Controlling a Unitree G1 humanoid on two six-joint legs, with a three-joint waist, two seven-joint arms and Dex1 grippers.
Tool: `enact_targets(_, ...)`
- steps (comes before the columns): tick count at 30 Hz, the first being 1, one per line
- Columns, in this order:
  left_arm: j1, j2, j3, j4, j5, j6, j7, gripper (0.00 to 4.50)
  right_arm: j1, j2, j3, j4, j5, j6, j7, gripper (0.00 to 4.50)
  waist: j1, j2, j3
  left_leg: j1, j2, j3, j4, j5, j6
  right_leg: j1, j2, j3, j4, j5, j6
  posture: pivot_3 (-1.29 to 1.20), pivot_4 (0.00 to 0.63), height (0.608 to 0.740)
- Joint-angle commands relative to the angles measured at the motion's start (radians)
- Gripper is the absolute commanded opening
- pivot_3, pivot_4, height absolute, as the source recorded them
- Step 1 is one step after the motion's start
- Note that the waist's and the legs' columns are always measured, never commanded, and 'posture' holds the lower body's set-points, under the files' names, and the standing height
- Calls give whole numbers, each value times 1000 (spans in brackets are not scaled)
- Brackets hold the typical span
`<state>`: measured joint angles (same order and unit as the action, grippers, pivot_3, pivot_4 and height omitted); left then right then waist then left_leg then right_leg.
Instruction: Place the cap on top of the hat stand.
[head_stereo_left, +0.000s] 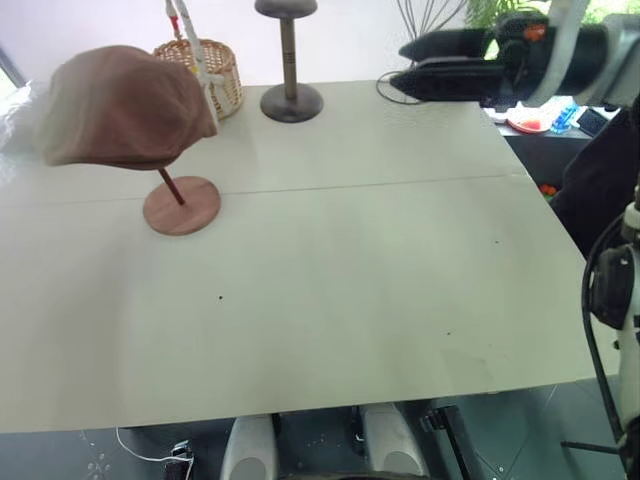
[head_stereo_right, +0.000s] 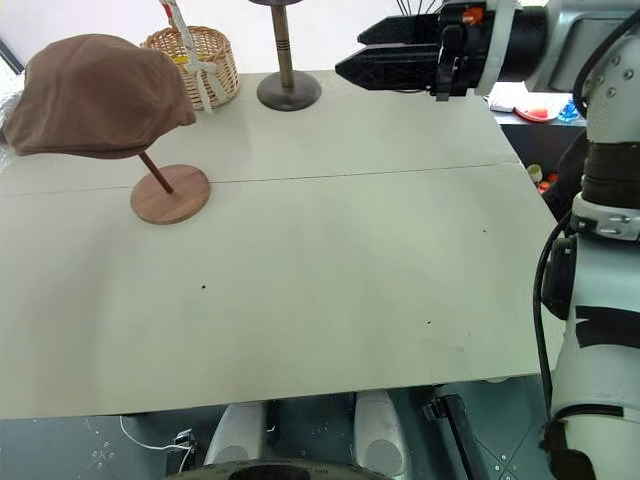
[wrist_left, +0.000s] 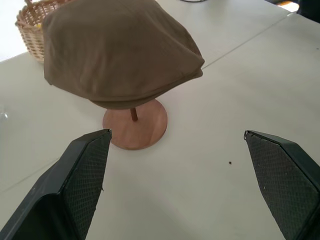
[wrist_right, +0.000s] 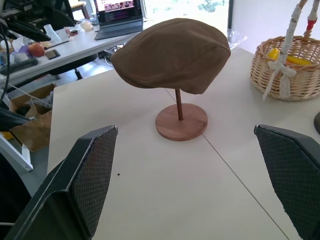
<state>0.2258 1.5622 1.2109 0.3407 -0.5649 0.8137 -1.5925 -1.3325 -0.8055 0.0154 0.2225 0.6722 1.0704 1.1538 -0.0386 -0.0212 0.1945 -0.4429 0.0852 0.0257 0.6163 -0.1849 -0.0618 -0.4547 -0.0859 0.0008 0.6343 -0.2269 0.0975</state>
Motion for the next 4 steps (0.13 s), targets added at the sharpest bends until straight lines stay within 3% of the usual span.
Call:
enact_targets(1,-32,56,14,82,49,-46,-22,4457,-14,-12,-40,-20,3,-20,6,4500,-6,0,0,0,0,0,0,0,0,-1,0,0,0,0,0,0,150,728)
enact_targets(4,-87,85,-19,116,44,-61,-22,4457,-7,-8,-45,-26,6,-20,3,4500,-7,-1,0,-1,0,0,-1,0,0,-2,0,0,0,0,0,0,150,728)
